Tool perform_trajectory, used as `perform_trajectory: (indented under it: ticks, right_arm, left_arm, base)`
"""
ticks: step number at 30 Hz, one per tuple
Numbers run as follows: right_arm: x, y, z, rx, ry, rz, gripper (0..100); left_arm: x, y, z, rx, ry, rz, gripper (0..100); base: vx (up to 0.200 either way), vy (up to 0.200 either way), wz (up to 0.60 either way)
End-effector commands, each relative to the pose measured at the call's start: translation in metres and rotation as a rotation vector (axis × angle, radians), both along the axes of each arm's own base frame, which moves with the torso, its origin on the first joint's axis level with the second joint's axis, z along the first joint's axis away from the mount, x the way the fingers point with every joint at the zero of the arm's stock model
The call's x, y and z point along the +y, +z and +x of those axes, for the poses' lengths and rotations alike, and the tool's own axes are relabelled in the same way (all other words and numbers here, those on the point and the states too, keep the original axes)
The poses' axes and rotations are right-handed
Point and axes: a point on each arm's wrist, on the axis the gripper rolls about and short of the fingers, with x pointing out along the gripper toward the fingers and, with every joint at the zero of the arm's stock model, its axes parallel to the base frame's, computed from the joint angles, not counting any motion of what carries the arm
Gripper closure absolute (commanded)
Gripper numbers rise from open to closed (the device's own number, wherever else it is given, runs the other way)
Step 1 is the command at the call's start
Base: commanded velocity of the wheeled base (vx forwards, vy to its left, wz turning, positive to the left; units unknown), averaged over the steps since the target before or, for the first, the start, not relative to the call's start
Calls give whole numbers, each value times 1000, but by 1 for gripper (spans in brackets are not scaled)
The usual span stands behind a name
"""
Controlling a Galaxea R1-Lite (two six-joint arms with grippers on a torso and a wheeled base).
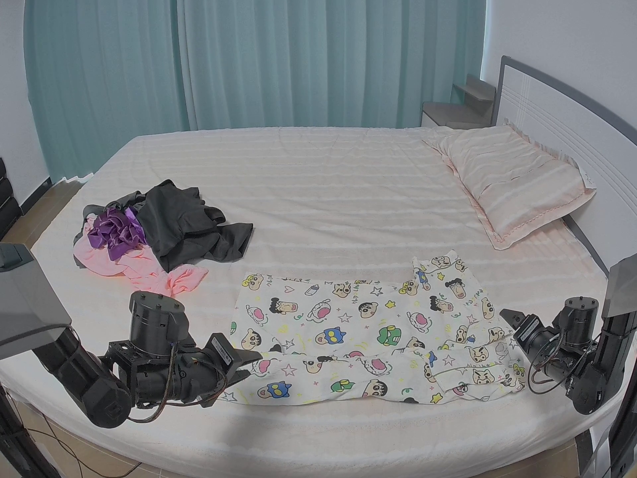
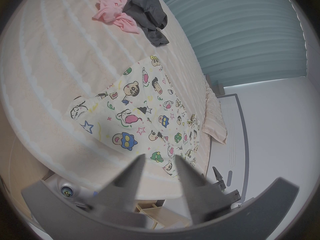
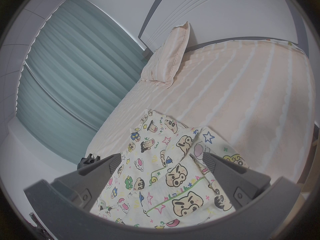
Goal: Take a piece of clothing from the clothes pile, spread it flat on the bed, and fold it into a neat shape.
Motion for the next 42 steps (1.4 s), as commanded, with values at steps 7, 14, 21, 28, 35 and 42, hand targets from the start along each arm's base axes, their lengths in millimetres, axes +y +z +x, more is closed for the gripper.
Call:
perform_trajectory:
  ticks: [7, 14, 21, 28, 35, 42]
  right_arm:
    - [0, -1, 1, -6, 0, 0, 0]
    - [0, -1, 1, -6, 0, 0, 0]
    - [0, -1, 1, -6, 0, 0, 0]
    - [0, 1, 0, -10, 1, 0, 0]
    - [2, 1, -3, -3, 15, -11, 0]
    - [3, -1, -3, 8, 19, -12, 0]
  left_arm:
    - [1, -2, 0, -6, 22, 19, 0]
    - [2, -3, 2, -1, 31, 19, 0]
    - [2, -2, 2, -3, 32, 16, 0]
    - [2, 0, 6, -21, 38, 14, 0]
    - [24, 18, 57, -165, 129, 37, 0]
    - [45, 2, 157, -157, 136, 216, 0]
  base:
    - [0, 0, 0]
    - [86, 0, 0]
    - [0, 0, 0]
    - [0, 0, 0]
    - [0, 0, 0]
    - [0, 0, 0]
